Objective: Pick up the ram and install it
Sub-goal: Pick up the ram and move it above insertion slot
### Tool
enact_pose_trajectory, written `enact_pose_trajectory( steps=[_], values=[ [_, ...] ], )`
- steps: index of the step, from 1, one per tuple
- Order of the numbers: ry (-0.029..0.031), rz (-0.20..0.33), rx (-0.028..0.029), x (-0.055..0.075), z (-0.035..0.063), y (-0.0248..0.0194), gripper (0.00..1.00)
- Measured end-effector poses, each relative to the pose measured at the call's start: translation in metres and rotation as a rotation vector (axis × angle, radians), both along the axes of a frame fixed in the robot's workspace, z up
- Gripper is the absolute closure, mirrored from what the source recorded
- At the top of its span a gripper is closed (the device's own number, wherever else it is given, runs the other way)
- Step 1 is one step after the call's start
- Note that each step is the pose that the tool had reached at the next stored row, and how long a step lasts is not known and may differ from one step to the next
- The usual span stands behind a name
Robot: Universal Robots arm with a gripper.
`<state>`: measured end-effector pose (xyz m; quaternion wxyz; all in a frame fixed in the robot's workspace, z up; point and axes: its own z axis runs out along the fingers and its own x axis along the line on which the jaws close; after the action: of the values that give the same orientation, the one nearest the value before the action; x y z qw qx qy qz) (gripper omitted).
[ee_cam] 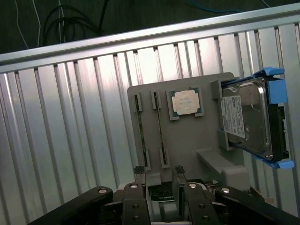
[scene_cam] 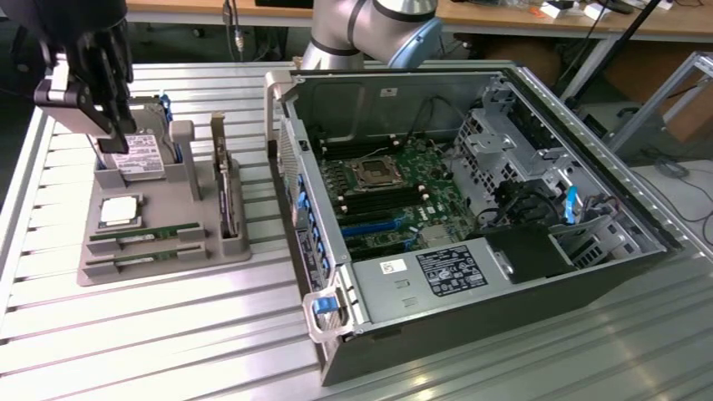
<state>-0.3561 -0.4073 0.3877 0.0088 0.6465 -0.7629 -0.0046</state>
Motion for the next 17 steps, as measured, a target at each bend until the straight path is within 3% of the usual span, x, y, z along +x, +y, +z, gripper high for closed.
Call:
enact_pose_trajectory(
  steps=[17],
  values=[
    [0.0, 0.001, 0.0005, 0.0, -0.0046, 0.0, 0.64]
  ],
)
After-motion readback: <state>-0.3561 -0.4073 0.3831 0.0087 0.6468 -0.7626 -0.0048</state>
